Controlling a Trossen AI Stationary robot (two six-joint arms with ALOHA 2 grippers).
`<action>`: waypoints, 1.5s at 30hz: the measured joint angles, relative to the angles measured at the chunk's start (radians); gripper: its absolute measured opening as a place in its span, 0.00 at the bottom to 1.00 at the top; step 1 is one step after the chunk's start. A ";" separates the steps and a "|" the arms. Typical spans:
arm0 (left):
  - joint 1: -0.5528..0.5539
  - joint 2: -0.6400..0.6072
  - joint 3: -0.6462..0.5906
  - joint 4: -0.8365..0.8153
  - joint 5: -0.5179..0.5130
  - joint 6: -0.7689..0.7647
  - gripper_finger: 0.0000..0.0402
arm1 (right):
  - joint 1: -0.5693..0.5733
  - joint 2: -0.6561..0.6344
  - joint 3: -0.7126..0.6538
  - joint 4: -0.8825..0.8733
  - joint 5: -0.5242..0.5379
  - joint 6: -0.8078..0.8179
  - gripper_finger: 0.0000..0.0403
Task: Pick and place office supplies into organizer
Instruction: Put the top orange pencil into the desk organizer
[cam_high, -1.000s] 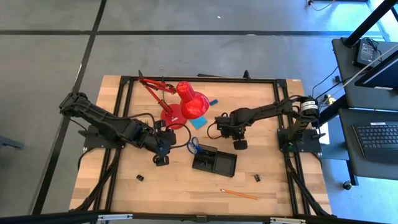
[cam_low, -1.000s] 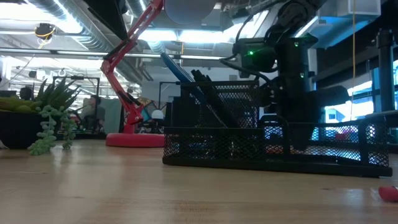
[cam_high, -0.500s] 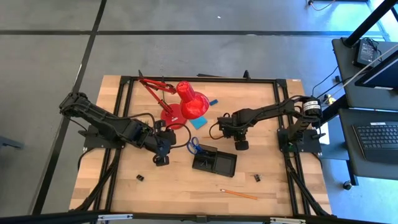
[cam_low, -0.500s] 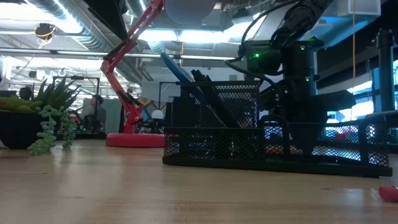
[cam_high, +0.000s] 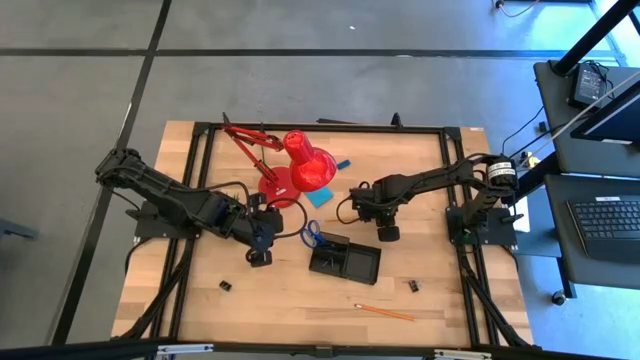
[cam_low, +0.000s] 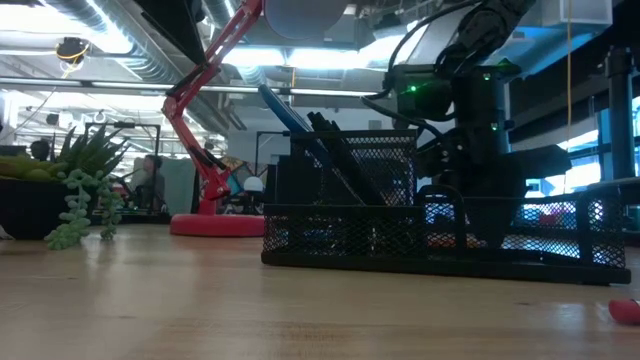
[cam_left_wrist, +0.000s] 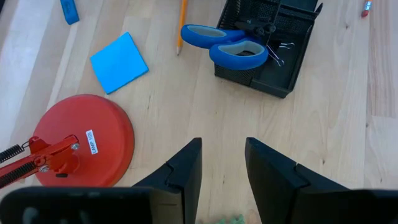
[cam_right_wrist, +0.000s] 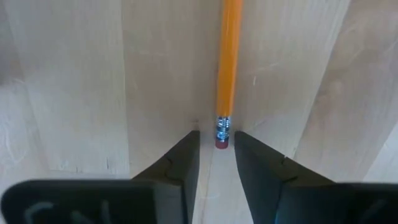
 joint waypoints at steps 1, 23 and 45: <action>0.000 0.000 0.000 0.000 0.000 0.000 0.29 | 0.000 0.000 0.001 0.001 0.000 0.000 0.27; 0.000 0.000 0.000 0.000 0.000 0.000 0.29 | 0.002 0.004 0.020 0.007 0.024 0.000 0.27; 0.000 0.000 0.000 0.000 0.000 0.000 0.29 | 0.049 -0.001 -0.034 0.049 0.069 0.024 0.09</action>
